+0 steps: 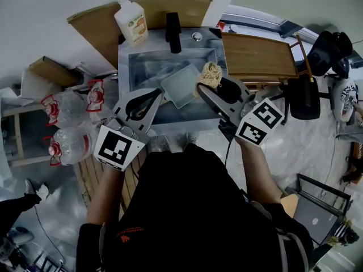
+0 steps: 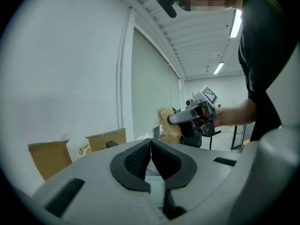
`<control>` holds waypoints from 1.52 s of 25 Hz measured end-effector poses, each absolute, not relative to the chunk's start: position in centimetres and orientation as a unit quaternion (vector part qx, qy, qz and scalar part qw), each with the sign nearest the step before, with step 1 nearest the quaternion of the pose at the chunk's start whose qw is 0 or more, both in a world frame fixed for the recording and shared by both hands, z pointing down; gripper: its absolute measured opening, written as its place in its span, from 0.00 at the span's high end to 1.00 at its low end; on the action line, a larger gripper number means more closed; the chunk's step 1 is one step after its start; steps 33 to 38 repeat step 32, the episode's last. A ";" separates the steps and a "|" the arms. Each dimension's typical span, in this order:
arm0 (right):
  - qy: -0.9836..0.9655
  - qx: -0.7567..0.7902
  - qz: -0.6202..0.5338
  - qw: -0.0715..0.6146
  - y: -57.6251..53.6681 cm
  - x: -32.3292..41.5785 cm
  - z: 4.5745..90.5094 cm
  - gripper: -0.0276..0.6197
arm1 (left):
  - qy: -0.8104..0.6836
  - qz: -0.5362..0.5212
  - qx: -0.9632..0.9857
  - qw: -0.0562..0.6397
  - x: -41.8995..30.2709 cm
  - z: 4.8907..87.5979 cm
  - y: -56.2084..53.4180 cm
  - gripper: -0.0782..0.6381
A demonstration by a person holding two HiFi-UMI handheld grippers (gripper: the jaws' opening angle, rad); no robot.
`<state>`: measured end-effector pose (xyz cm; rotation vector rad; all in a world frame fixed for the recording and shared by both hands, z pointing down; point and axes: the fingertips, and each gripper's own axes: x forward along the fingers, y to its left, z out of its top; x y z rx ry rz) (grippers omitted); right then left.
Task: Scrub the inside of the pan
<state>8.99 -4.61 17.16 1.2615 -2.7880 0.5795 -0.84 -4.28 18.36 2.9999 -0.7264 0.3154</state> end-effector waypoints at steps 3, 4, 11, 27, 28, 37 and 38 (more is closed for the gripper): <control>-0.895 0.405 0.189 0.016 -4.6 9.1 17.4 0.70 | -0.234 0.104 0.966 0.022 -0.7 18.6 -4.4 0.86; -0.894 0.405 0.190 0.016 -4.6 9.1 17.5 0.70 | -0.234 0.104 0.966 0.022 -0.6 18.6 -4.4 0.86; -0.894 0.403 0.195 0.022 -4.4 9.3 18.0 0.70 | -0.238 0.105 0.965 0.031 -0.3 18.9 -4.2 0.86; -0.893 0.402 0.200 0.023 -3.7 9.8 18.3 0.70 | -0.239 0.111 0.964 0.028 0.4 19.2 -3.3 0.86; -0.893 0.402 0.200 0.023 -3.7 9.8 18.2 0.70 | -0.236 0.111 0.965 0.021 0.4 19.2 -3.3 0.86; -0.894 0.402 0.198 0.022 -3.6 10.0 18.0 0.70 | -0.235 0.111 0.965 0.019 0.6 19.1 -3.2 0.86; -0.894 0.402 0.198 0.022 -3.6 10.0 18.0 0.70 | -0.235 0.111 0.965 0.019 0.6 19.1 -3.2 0.86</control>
